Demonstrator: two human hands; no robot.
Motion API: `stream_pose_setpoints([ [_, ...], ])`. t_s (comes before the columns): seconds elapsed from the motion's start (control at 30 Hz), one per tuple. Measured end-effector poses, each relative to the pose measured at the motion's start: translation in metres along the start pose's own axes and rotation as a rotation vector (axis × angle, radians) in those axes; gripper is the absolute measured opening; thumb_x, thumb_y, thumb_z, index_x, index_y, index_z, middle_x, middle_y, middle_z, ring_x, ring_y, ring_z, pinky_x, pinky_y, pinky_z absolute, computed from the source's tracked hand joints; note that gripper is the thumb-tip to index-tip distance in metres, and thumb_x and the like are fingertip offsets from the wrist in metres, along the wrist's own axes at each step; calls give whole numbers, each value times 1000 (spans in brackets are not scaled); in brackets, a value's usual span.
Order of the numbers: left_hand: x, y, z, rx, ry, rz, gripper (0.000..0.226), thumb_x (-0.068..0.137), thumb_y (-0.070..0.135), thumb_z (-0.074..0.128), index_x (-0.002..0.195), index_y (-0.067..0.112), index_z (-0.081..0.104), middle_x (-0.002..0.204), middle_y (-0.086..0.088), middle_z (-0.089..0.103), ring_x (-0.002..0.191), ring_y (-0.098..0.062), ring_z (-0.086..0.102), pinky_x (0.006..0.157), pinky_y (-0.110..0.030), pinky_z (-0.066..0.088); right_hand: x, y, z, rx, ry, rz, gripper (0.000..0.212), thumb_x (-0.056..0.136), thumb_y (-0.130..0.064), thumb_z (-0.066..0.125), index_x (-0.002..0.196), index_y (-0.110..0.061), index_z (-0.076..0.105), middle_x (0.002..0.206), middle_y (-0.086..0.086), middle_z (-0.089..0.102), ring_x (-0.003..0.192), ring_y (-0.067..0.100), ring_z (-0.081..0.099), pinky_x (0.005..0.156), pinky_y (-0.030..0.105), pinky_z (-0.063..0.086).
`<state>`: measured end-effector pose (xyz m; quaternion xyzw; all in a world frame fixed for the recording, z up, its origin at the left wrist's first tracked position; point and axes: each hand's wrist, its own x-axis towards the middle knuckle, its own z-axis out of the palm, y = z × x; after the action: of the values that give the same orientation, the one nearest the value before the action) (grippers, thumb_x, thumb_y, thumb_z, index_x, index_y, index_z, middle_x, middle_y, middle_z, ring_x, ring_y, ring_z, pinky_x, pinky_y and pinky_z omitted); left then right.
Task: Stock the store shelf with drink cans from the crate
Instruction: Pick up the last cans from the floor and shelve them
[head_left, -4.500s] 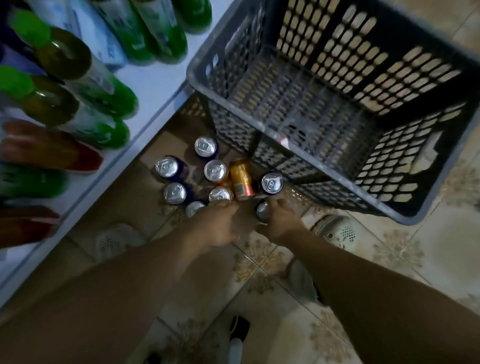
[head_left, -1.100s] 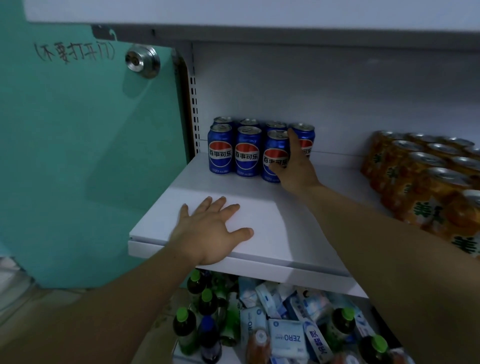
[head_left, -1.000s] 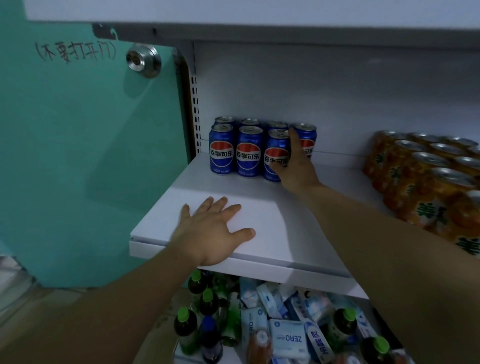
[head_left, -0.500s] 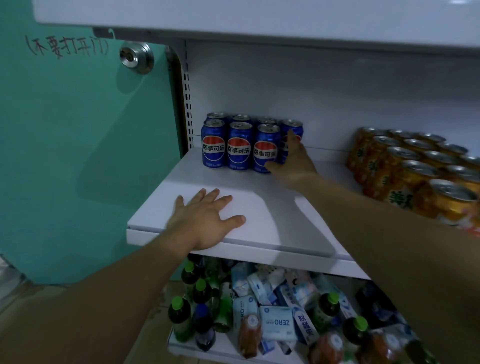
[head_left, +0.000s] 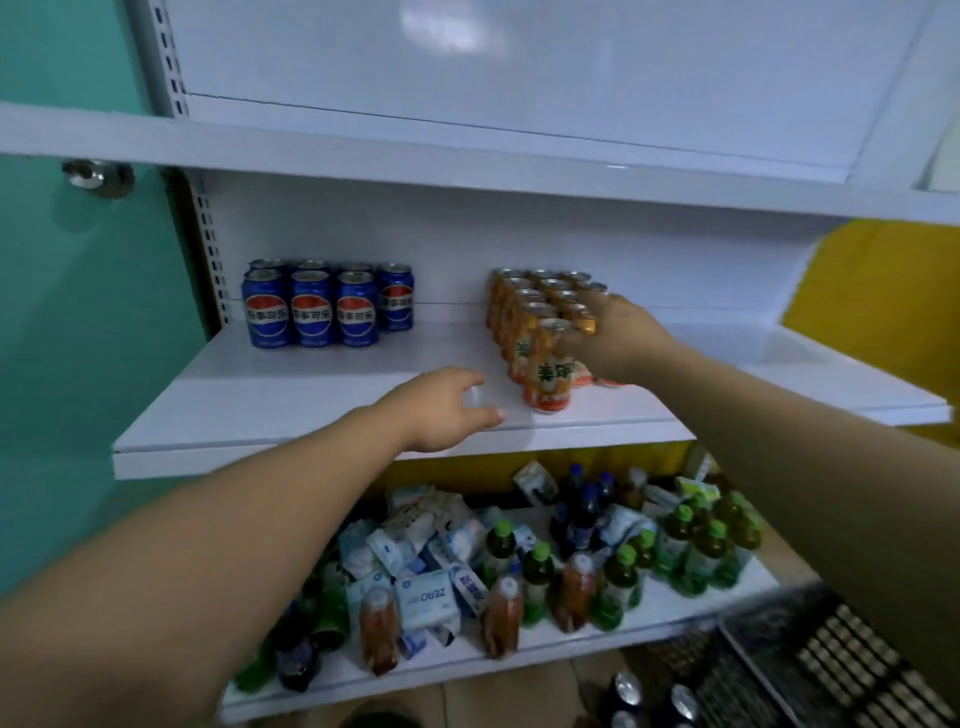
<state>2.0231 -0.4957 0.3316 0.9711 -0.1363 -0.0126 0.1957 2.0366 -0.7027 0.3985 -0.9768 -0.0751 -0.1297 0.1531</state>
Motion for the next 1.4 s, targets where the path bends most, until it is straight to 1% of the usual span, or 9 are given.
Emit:
stream_pose_setpoints([
  [0.07,0,51,11,-42,-35,110,71,87,59,51,146,23,35,153,2,33,138,-19,33,108,-29,28,-25,34,-21,4,6,79,58,91,-44,57,141,-21,42,142,10,49,123,31,49,96,38,42],
  [0.2,6,131,51,-13,-136,279,75,86,59,53,147,22,32,156,0,28,141,-19,29,115,-34,25,-81,107,-55,-12,31,287,71,92,-49,56,151,-21,26,154,6,33,128,30,46,100,39,42],
  [0.43,4,228,136,82,-354,481,78,87,53,59,150,23,25,159,-1,18,144,-21,23,115,-35,25,-181,208,-70,-48,6,592,72,92,-49,56,151,-20,27,150,8,39,120,28,52,88,36,47],
  [0.6,16,264,191,54,-496,545,78,88,50,59,151,22,22,159,1,19,143,-20,25,114,-35,28,-233,260,-50,-63,-55,747,74,90,-51,58,149,-18,30,150,6,40,133,26,42,102,35,39],
  [0.83,39,262,300,87,-736,491,77,89,46,59,151,21,21,158,-1,19,142,-21,26,109,-30,28,-267,328,42,45,-248,884,68,94,-46,55,150,-17,28,146,8,42,124,27,49,100,36,44],
  [1.0,63,238,387,122,-857,431,78,83,50,63,147,20,32,155,-4,27,138,-23,33,110,-35,32,-274,381,133,118,-407,924,69,94,-48,54,149,-14,29,148,11,41,130,27,44,102,34,39],
  [1.13,81,215,471,102,-915,330,75,59,63,60,124,26,55,127,2,56,114,-23,54,96,-39,45,-287,413,216,178,-526,962,68,92,-47,54,148,-17,31,145,12,43,127,28,47,99,34,41],
  [1.2,84,205,509,93,-984,280,62,61,57,63,113,24,58,114,1,59,106,-21,57,92,-40,48,-296,427,253,221,-603,972,65,93,-46,54,147,-16,33,143,13,46,125,29,49,98,33,43],
  [1.4,92,198,596,68,-1044,304,64,75,42,72,132,21,49,134,-3,49,124,-26,47,99,-34,41,-327,469,349,322,-711,1082,52,90,-42,60,133,-16,46,134,13,52,118,30,52,95,35,45],
])
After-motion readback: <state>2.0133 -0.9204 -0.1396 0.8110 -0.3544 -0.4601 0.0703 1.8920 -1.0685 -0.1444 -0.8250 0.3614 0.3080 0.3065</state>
